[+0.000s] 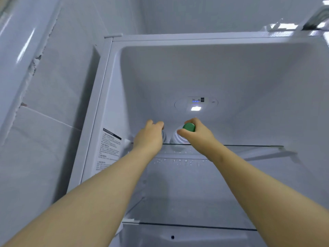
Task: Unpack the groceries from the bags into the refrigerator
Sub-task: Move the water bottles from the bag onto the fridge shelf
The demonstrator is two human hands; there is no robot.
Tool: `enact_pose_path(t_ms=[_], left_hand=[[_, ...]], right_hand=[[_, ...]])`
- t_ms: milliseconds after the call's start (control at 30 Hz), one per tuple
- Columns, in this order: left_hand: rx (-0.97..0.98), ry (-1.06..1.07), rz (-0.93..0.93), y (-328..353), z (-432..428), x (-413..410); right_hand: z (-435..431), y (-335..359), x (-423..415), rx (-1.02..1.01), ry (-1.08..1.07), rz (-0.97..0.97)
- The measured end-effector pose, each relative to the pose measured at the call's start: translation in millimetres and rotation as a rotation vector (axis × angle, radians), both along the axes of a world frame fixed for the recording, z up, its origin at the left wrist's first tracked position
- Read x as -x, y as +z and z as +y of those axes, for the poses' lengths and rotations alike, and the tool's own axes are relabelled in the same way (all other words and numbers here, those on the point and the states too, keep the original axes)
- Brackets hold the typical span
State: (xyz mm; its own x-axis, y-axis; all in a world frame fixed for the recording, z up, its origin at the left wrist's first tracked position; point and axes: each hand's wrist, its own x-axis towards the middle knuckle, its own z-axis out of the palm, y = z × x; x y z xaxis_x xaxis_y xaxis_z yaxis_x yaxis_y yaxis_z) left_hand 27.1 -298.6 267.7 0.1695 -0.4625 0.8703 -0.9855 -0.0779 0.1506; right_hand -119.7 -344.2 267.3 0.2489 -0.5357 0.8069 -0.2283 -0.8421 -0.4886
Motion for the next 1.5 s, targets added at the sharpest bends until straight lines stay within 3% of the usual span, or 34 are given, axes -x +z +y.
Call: enact_pose_path(t_ms=[233, 600, 867, 1500], left_hand=[[-0.067, -0.001, 0.019, 6, -16, -13], [-0.284, 0.044, 0.098, 26, -36, -27], [-0.395, 0.004, 0.193, 35, -41, -29], [-0.475, -0.024, 0.184, 41, -47, -30]], right_hand=[[-3, 13, -26, 0.024, -0.101, 0.228], [-18, 36, -50, -0.13, -0.229, 0.471], [-23, 42, -52, 0.014, -0.38, 0.762], [-32, 45, -57, 0.025, -0.395, 0.887]])
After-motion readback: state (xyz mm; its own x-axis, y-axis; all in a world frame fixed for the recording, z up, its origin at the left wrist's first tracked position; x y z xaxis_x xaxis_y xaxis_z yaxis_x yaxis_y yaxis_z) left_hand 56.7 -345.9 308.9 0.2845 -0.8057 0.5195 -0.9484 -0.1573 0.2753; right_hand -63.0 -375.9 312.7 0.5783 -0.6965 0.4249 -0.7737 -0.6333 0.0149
